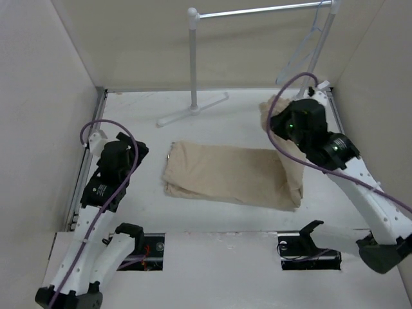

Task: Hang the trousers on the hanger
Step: Fold the trousers at the center of the board.

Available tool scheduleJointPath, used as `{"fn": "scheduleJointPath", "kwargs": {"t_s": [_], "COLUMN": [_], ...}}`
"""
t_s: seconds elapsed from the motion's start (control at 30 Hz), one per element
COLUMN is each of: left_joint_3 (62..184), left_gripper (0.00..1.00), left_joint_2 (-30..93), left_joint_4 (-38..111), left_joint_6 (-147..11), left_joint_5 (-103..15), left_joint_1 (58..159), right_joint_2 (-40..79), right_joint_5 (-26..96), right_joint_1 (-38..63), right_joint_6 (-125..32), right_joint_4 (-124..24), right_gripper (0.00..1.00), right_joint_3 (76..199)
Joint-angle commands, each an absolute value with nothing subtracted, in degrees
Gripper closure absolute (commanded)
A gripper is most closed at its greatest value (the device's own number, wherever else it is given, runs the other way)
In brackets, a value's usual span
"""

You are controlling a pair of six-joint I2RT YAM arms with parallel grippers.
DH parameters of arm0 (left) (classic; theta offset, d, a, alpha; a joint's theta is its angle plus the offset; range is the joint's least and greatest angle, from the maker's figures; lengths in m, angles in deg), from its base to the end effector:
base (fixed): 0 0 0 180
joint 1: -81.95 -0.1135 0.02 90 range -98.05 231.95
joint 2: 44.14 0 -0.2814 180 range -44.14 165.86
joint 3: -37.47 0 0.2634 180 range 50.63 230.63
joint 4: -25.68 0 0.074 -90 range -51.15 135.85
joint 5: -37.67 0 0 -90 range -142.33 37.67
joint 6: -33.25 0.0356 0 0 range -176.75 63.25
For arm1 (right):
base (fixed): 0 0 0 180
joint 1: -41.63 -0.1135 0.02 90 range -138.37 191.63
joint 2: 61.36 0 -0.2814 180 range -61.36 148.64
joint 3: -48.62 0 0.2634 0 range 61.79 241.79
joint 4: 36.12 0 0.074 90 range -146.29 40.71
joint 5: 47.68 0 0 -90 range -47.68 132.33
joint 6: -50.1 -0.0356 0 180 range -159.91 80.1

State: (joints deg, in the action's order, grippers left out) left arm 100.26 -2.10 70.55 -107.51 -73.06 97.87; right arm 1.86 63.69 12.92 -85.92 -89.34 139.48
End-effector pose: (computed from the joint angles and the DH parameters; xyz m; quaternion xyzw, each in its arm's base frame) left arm 0.1528 -0.0305 0.3514 -0.3405 0.7584 -0.1678 0.5298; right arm 0.2020 0.0958 0.4406 0.2228 0.8071 0.1932 0.5115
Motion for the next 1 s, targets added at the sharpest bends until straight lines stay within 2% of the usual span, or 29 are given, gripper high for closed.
{"fn": "scheduleJointPath", "kwargs": {"t_s": [0.0,0.13,0.23,0.27,0.37,0.4,0.47,0.53,0.6,0.67,0.73,0.77,0.83,0.87,0.97], "left_joint_3": [98.1,96.43,96.34,96.69,97.74,98.27,98.97,99.15,99.41,99.59,100.29,100.99,103.09,104.32,107.32], "left_gripper": [0.27,0.27,0.27,0.27,0.27,0.27,0.27,0.28,0.29,0.33,0.36,0.38,0.39,0.39,0.39], "left_joint_2": [-3.7,-4.5,-5.11,-5.46,-5.64,-5.21,-4.15,-2.84,-0.64,2.25,6.11,8.49,14.8,18.49,28.95], "left_joint_4": [71.46,69.88,70.22,70.4,71.1,71.28,71.11,70.49,69.18,67.42,64.79,63.47,60.75,59.17,53.9], "left_joint_6": [-104.56,-104.47,-104.56,-104.56,-104.3,-103.95,-103.51,-103.77,-104.03,-104.38,-104.56,-104.56,-104.47,-104.38,-104.03], "left_joint_5": [-64.57,-58.67,-58.39,-58.83,-60.32,-60.59,-60.76,-60.85,-60.94,-61.9,-64.18,-65.41,-66.91,-67.09,-66.74], "left_joint_1": [89.06,81.75,80.06,79.89,79.53,79.53,80.41,81.29,83.39,87.51,93.82,97.51,105.33,108.77,115.2], "right_joint_2": [9.36,23.5,36.24,38.98,47.17,47.79,45.79,39.75,32.11,24.11,18.12,14.09,8.98,5.99,0.18], "right_joint_5": [72.9,74.67,72.83,72.04,70.01,69.84,69.57,69.13,67.82,66.33,64.22,63.08,61.5,59.74,56.49], "right_joint_1": [1.72,-10.33,-17.54,-19.57,-25.2,-25.99,-26.35,-24.87,-22.67,-20.04,-17.49,-15.65,-12.84,-10.64,-5.37], "right_joint_6": [-90.87,-93.08,-93.95,-94.31,-94.92,-95.1,-94.93,-93.7,-93.17,-93.25,-93.69,-94.22,-94.83,-94.84,-95.62], "right_joint_4": [-89.1,-88.93,-89.19,-89.28,-91.46,-92.61,-92.88,-90.61,-87.45,-84.63,-84.01,-83.4,-82.52,-82.16,-79.8], "right_gripper": [0.84,0.83,0.77,0.72,0.37,0.3,0.24,0.24,0.25,0.32,0.48,0.65,0.8,0.84,0.86], "right_joint_3": [147.99,157.65,165.3,166.72,170.41,170.51,167.8,161.14,152.19,142.17,134.24,128.73,121.42,117.2,108.32]}}
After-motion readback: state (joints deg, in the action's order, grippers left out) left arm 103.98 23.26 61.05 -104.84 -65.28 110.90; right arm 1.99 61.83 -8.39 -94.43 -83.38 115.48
